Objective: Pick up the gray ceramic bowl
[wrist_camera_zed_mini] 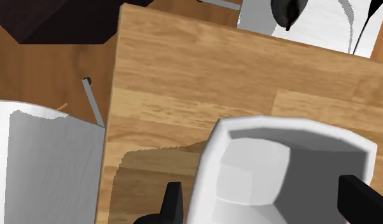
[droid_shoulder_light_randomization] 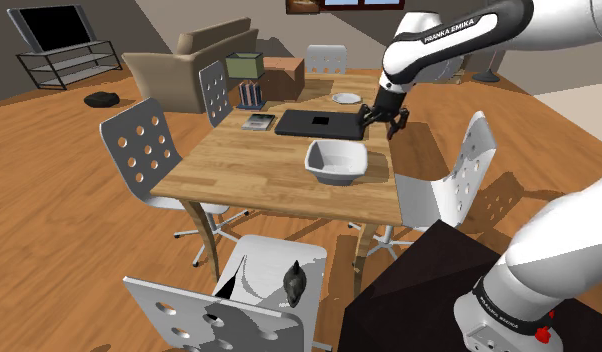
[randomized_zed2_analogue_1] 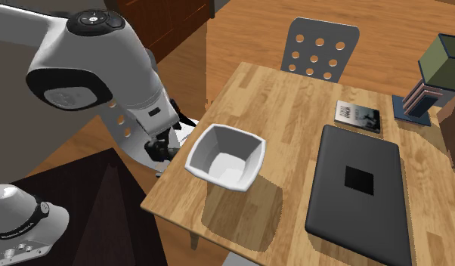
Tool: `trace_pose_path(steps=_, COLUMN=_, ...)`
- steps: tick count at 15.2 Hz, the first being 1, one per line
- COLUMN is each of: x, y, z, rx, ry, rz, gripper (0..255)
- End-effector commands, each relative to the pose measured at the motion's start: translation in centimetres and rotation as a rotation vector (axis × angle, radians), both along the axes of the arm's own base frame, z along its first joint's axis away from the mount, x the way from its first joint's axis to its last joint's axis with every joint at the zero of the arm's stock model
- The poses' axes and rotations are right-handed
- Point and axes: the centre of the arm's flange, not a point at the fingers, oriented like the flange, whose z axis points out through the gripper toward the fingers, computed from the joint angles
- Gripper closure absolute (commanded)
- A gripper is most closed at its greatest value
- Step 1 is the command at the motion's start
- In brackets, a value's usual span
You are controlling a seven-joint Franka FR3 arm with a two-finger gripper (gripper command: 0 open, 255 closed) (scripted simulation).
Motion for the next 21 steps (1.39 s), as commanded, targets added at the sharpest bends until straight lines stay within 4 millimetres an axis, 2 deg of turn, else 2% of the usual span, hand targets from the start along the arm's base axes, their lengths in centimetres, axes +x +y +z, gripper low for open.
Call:
trace_pose_path(steps=1, x=1.0, y=-1.0, z=-1.7, rx=0.021, ry=0.005, rz=-0.052, gripper=0)
trace_pose_path(steps=9, x=5.0, y=-5.9, z=-10.2, rx=0.102, ry=0.028, rz=-0.243, gripper=0)
trace_pose_path(steps=16, x=5.0, y=-5.9, z=-13.9, rx=0.102, ry=0.028, rz=-0.243, gripper=0)
trace_pose_path(steps=18, x=4.9, y=-5.9, z=-14.2, rx=0.102, ry=0.028, rz=-0.243, gripper=0)
trace_pose_path(steps=19, x=5.0, y=-6.0, z=-14.1, rx=0.102, ry=0.028, rz=-0.243, gripper=255)
trace_pose_path(steps=21, x=5.1, y=-6.0, z=-14.2, rx=0.102, ry=0.028, rz=-0.243, gripper=255)
